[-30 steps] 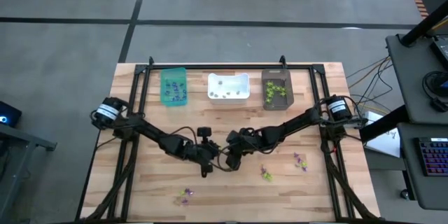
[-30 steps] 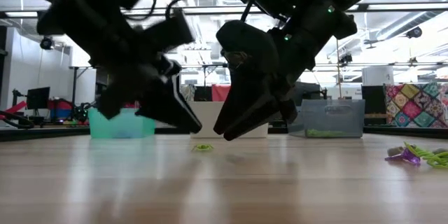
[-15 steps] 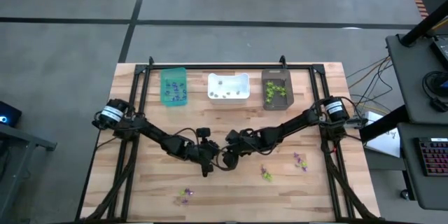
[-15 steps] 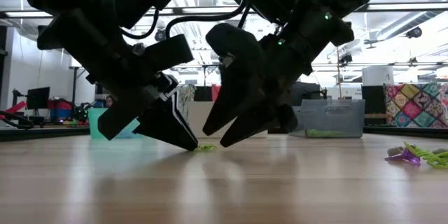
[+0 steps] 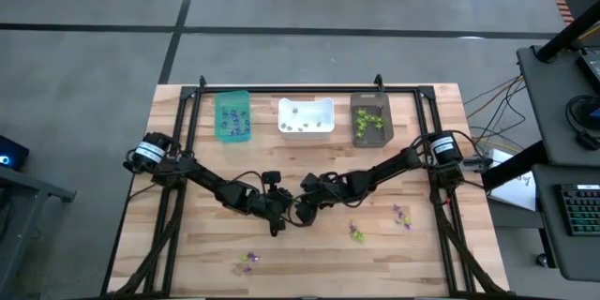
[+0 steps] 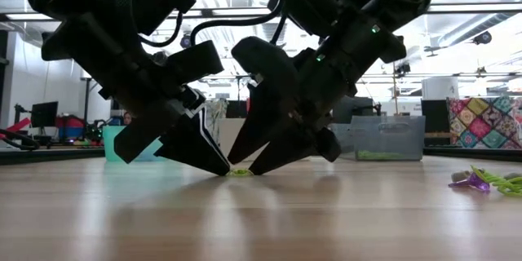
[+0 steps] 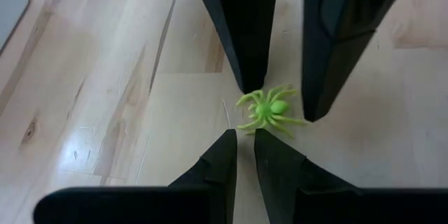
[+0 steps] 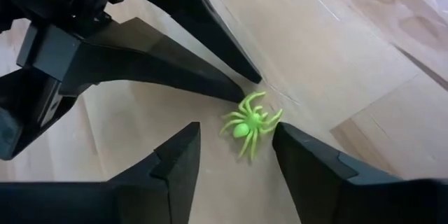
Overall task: Sort Halloween decoration
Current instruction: Put the green spider toy into the black bin
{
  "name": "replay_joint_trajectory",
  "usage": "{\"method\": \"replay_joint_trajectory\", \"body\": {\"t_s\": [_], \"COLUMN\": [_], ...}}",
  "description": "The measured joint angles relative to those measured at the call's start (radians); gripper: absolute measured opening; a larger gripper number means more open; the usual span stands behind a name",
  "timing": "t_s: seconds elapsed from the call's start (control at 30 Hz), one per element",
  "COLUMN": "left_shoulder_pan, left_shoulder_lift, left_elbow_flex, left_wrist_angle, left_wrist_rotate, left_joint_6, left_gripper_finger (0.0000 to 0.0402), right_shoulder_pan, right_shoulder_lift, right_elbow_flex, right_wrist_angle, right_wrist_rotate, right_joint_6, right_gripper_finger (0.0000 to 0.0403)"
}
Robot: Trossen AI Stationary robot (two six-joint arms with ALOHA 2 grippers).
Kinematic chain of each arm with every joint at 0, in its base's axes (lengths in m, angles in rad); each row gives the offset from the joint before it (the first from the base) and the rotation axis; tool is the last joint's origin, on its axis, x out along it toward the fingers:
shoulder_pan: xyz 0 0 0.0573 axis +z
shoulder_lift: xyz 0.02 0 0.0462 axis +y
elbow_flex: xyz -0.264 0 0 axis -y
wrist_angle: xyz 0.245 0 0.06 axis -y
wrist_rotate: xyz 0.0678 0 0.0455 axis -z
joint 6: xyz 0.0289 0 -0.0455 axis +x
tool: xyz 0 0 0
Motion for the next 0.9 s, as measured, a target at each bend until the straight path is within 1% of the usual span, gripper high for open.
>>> {"method": "replay_joint_trajectory", "body": {"t_s": [0.43,0.63,0.73,0.9], "left_shoulder_pan": [0.000,-0.002,-0.011,-0.034], "left_shoulder_lift": [0.001,-0.001,-0.021,-0.094], "left_elbow_flex": [-0.001,-0.001,-0.002,-0.005], "left_wrist_angle": [0.006,0.006,-0.019,-0.109], "left_wrist_rotate": [0.000,0.000,0.005,0.000], "left_joint_6": [0.000,0.000,0.001,-0.002], "left_gripper_finger": [0.0039,0.0039,0.0039,0.0039], "right_shoulder_pan": [-0.001,-0.003,-0.003,-0.003], "right_shoulder_lift": [0.002,0.002,-0.005,-0.027], "right_elbow_flex": [0.000,0.000,0.000,-0.003], "right_wrist_angle": [-0.013,-0.019,-0.026,-0.047], "right_wrist_rotate": [0.002,0.003,0.006,0.006], "right_joint_6": [-0.029,-0.095,-0.114,-0.127], "right_gripper_finger": [0.0047,0.0015,0.0009,0.0008]}}
